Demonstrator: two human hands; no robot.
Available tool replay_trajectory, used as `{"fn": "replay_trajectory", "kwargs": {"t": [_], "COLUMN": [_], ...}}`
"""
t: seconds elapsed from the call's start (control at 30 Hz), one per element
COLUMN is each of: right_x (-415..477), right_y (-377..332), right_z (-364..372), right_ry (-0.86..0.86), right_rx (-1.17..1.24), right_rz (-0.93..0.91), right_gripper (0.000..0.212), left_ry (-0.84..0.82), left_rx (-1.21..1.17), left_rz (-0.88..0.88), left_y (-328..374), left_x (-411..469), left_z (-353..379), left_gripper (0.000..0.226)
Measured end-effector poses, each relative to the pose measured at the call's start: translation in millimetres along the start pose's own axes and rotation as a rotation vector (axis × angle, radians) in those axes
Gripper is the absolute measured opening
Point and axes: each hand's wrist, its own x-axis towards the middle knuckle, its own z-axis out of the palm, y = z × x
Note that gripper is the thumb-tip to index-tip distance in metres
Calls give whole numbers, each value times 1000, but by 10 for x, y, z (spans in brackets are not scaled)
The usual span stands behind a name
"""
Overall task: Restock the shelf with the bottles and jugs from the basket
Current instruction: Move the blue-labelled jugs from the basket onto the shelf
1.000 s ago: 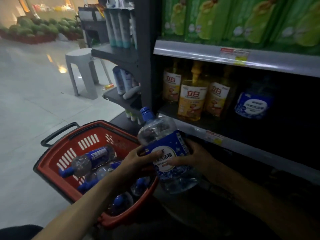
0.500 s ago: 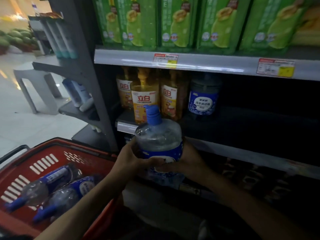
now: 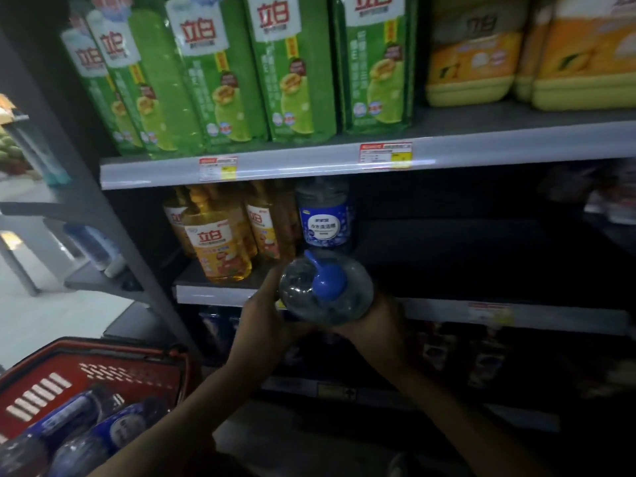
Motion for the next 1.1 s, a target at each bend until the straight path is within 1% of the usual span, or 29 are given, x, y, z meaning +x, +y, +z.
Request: {"fn": "replay_trajectory", "kwargs": {"t": [0.07, 0.1, 0.17, 0.2, 0.23, 0.27, 0.3, 0.33, 0.43, 0.5, 0.57, 0.67, 0.73, 0.8, 0.87, 0.93, 1.03, 1.1], "right_x": [41, 77, 214, 292, 360, 431, 497, 557, 703, 786, 862, 991, 1066, 1142, 1215, 1271, 1330, 1367], "right_y": [100, 142, 287, 351, 383, 447, 484, 525, 657, 777, 870, 956, 981, 987, 1017, 1044, 1109, 1189], "right_z": [-107, -142, -205, -232, -280, -330, -387, -432, -572, -617, -650, -668, -651, -624, -601, -590, -567, -548], "right_ry": [134, 173, 166, 181, 210, 230, 235, 237, 267, 263, 268, 287, 335, 370, 378, 373, 365, 358], "right_rx": [50, 73, 127, 159, 162, 160, 135, 111, 98, 113, 106, 128, 151, 168, 169, 164, 101, 45], "right_rz": [56, 110, 231, 290, 344, 369, 370, 363, 363, 334, 334, 338, 335, 348, 365, 367, 366, 360], "right_gripper": [49, 43, 40, 42, 49, 63, 77, 86, 94, 93, 87, 79, 82, 88, 84, 78, 70, 72], "left_ry": [-3, 2, 2, 0, -2, -9, -17, -27, -56, -61, -71, -97, -67, -3, 42, 55, 62, 66], "left_rx": [-12, -29, -62, -82, -113, -138, -155, -158, -184, -211, -235, -283, -353, -416, -478, -505, -550, -557], "left_rz": [52, 69, 110, 129, 139, 139, 133, 122, 122, 146, 165, 132, 61, -14, -64, -85, -153, -183], "left_y": [25, 39, 18, -21, -72, -120, -180, -239, -400, -442, -500, -586, -610, -598, -589, -582, -614, -674], "left_x": [140, 214, 387, 488, 593, 697, 798, 893, 1137, 1272, 1402, 1518, 1541, 1539, 1536, 1552, 1587, 1629], "left_z": [183, 266, 448, 545, 643, 735, 823, 910, 1155, 1271, 1367, 1475, 1556, 1641, 1727, 1807, 1897, 1948], "left_gripper": [75, 77, 80, 81, 81, 81, 82, 87, 97, 98, 99, 96, 84, 70, 56, 48, 53, 58]}}
